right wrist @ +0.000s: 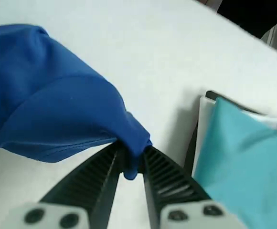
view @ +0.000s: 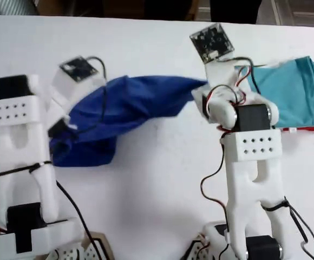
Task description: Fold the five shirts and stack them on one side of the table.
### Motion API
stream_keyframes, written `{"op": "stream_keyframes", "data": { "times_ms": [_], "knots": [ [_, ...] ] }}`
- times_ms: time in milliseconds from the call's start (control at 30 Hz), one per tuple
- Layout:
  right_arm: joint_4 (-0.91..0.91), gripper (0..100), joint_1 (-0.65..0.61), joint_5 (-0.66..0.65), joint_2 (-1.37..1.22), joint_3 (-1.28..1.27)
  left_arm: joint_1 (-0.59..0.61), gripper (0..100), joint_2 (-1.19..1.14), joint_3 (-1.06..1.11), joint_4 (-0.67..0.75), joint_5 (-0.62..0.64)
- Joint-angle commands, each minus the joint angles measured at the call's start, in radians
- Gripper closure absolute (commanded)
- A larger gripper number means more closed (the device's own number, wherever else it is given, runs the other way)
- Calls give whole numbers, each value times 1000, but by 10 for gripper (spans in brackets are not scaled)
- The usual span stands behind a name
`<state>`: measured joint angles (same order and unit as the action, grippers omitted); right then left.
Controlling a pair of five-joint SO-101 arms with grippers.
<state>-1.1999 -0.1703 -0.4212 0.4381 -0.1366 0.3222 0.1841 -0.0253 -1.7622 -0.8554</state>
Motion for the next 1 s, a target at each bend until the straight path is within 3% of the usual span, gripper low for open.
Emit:
{"op": "stream_keyframes", "data": {
  "times_ms": [0,333,767,967],
  "knots": [
    [4,978,13,-49,25,166,63,973,38,-147,-11,-9],
    [-105,979,111,-54,-140,591,95,973,38,-516,-14,-2],
    [-196,979,119,-61,-140,1054,-8,973,40,-963,-18,106],
    [-242,979,117,-61,-139,1195,-14,973,130,-1024,-18,106]
  ]
}}
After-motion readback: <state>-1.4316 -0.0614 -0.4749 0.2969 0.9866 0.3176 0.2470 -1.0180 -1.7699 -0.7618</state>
